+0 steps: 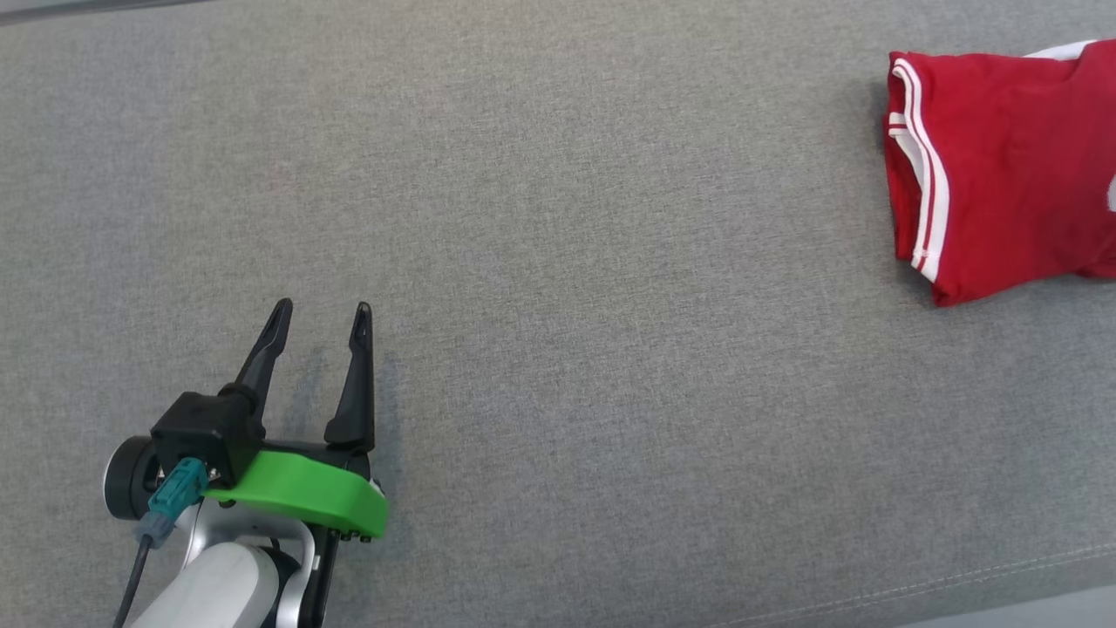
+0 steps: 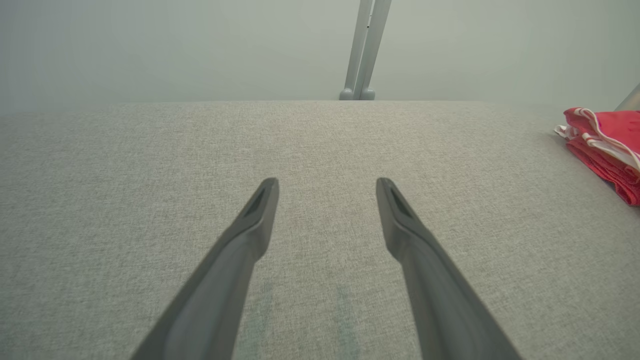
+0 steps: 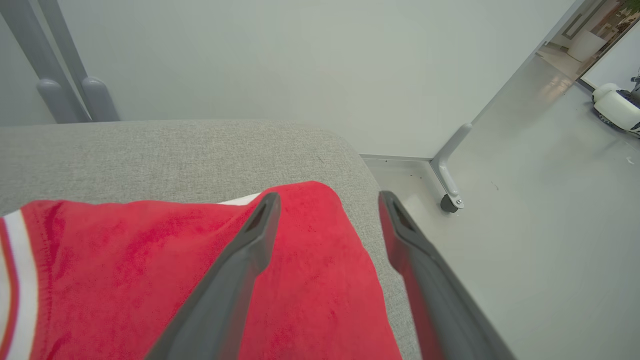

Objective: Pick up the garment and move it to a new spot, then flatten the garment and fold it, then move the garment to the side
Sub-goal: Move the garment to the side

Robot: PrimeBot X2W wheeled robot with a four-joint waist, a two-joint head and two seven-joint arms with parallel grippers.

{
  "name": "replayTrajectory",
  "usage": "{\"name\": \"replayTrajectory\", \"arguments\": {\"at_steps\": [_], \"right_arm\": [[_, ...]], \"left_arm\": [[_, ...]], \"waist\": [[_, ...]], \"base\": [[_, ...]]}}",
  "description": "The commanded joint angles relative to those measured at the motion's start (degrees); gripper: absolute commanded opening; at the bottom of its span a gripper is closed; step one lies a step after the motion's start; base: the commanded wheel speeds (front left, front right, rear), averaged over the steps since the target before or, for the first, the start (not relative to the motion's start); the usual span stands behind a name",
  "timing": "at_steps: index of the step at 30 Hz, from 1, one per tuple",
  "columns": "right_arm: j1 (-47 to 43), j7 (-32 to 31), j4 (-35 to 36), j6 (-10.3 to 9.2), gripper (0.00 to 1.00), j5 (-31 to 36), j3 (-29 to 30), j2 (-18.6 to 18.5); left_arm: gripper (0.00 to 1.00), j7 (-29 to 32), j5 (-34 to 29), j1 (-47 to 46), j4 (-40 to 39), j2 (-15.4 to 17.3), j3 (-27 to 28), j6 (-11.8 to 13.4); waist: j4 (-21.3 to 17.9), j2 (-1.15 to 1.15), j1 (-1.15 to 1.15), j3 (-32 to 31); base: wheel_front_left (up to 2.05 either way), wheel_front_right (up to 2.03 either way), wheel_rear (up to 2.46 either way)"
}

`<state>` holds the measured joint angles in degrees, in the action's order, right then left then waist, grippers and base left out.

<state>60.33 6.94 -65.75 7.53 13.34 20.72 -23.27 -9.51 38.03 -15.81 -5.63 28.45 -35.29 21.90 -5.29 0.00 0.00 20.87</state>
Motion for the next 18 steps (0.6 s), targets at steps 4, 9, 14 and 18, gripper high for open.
{"name": "replayTrajectory", "arguments": {"at_steps": [4, 9, 14, 18], "right_arm": [[2.0, 3.4, -0.3, -0.09, 1.0, -0.2, -3.3, 3.1], [3.2, 6.7, -0.6, -0.09, 1.0, -2.5, -9.5, 6.7], [0.7, 8.1, 1.7, -0.09, 1.0, -7.7, -16.2, 10.5], [-3.7, 8.3, 7.3, -0.09, 1.0, -13.8, -21.0, 13.0]], "left_arm": [[1.0, -1.5, 0.4, 0.2, 0.6, -0.4, 0.5, -0.3], [1.0, -3.5, 1.7, 1.7, 1.3, -1.8, 2.2, -0.3], [1.0, -5.1, 3.4, 3.7, 2.3, -3.3, 5.4, -1.7], [1.0, -5.6, 3.8, 5.5, 4.1, -4.5, 7.8, -2.4]], "waist": [[-1.9, 0.0, 0.0, -4.0], [-2.9, 0.0, 0.0, -7.9], [-3.1, 0.0, 0.0, -11.8], [-2.7, 0.0, 0.0, -14.4]], "base": [[0.0, 0.0, 0.0], [0.0, 0.0, 0.0], [0.0, 0.0, 0.0], [0.0, 0.0, 0.0]]}}
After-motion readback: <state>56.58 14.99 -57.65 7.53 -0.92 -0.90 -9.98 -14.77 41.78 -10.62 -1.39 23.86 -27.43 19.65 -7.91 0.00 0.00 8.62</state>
